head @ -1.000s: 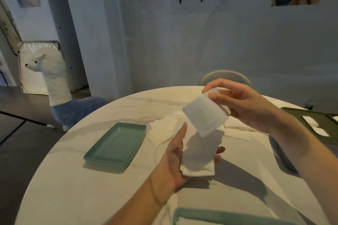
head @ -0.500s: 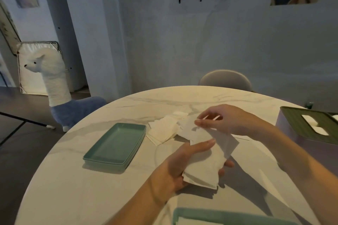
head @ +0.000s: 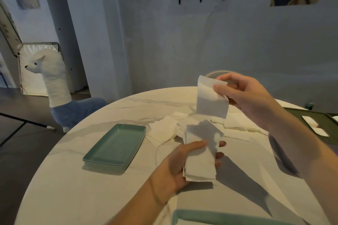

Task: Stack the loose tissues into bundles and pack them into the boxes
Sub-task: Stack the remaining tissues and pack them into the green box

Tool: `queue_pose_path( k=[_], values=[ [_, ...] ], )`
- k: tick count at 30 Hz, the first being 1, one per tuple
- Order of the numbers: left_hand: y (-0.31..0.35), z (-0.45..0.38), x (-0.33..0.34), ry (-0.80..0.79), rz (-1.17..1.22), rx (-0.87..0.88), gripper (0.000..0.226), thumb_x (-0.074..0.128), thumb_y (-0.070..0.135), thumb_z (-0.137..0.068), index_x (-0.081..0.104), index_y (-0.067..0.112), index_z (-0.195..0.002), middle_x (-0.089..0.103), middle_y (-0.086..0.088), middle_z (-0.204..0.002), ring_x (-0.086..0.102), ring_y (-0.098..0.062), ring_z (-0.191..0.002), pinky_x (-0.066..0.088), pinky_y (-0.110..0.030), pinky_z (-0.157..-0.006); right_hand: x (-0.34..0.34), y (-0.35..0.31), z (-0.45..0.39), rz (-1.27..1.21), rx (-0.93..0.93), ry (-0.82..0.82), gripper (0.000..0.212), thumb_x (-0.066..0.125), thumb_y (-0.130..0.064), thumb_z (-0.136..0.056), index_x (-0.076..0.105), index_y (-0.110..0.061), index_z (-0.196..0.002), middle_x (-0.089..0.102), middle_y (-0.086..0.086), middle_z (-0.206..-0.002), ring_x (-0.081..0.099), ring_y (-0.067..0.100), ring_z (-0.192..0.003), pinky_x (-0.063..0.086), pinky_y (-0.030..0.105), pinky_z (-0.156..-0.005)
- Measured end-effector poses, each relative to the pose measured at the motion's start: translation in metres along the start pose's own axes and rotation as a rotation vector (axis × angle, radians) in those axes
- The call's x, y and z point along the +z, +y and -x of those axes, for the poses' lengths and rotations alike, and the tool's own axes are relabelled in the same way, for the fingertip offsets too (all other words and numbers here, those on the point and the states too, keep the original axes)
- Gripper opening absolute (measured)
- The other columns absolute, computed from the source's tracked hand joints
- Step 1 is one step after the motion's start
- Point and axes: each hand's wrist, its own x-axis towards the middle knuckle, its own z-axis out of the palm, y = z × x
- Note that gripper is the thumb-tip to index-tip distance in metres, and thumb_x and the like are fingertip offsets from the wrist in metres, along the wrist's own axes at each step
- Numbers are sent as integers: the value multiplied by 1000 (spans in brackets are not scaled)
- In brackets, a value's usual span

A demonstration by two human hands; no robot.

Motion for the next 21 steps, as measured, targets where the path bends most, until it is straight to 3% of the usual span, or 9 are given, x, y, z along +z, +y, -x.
queue_pose_path(
  k=[2, 5, 7, 9, 11, 13, 16, 19, 21],
  values=[
    [0, -3, -3, 20, 121, 68, 50, 72, 22, -86, 63, 0, -131, 65, -23, -116, 67, -31, -89, 61, -40, -75, 1, -9, 4, -152, 54, -125, 15, 67, -11, -94, 69, -5, -107, 71, -3, -85, 64, 9, -79, 56, 19, -68],
    [-1, -5, -2, -8, 162, 147, 52, 72, 31, -83, 62, 0, -123, 65, -22, -110, 66, -33, -85, 59, -40, -76, 12, -3, 9, 0, 150, -333, 18, 72, -17, -91, 71, -7, -105, 71, 3, -90, 65, 14, -84, 55, 22, -71],
    [4, -5, 0, 51, 173, 163, 67, 78, 45, -77, 57, 2, -123, 66, -21, -107, 67, -32, -88, 61, -41, -73, 24, 9, 9, 194, 242, -363, 19, 78, -26, -87, 73, -14, -101, 74, -1, -93, 65, 15, -87, 51, 21, -73],
    [8, -5, -1, 113, 167, 178, 99, 91, 64, -55, 59, 6, -128, 66, -23, -114, 64, -31, -95, 60, -41, -76, 32, 18, 10, 355, 318, -337, 19, 80, -34, -85, 73, -19, -96, 74, -3, -93, 64, 14, -85, 48, 15, -63],
    [11, 0, -1, 67, 189, 144, 98, 73, 79, -71, 61, 11, -140, 63, -24, -129, 65, -35, -103, 56, -45, -90, 32, 23, 10, 443, 311, -316, 23, 81, -37, -84, 73, -17, -91, 73, -4, -83, 64, 12, -77, 47, 14, -58],
    [10, 2, -3, 70, 194, 122, 83, 65, 74, -84, 64, 9, -136, 65, -21, -119, 67, -33, -95, 58, -43, -84, 29, 25, 10, 495, 285, -296, 28, 82, -43, -81, 73, -17, -89, 74, -6, -80, 65, 10, -75, 46, 19, -64],
    [7, 1, -6, 125, 71, 83, 62, 79, 43, -82, 66, 0, -125, 67, -21, -100, 67, -29, -78, 59, -37, -69, 24, 31, 6, 556, 261, -167, 33, 77, -53, -82, 72, -24, -96, 70, -11, -95, 62, 7, -90, 45, 22, -70],
    [5, 4, -4, 115, -61, 52, 37, 75, 31, -85, 79, 5, -111, 70, -22, -98, 65, -27, -77, 57, -35, -74, 21, 37, 3, 563, 275, -155, 24, 74, -53, -85, 72, -32, -97, 67, -17, -99, 60, 6, -93, 41, 19, -69],
    [3, 5, -6, 96, -94, 17, 35, 74, 30, -88, 78, 7, -113, 70, -20, -99, 65, -25, -79, 56, -34, -76, 18, 40, 2, 528, 281, -195, 14, 75, -50, -85, 73, -38, -92, 69, -18, -96, 61, 4, -93, 40, 18, -70]
  ],
)
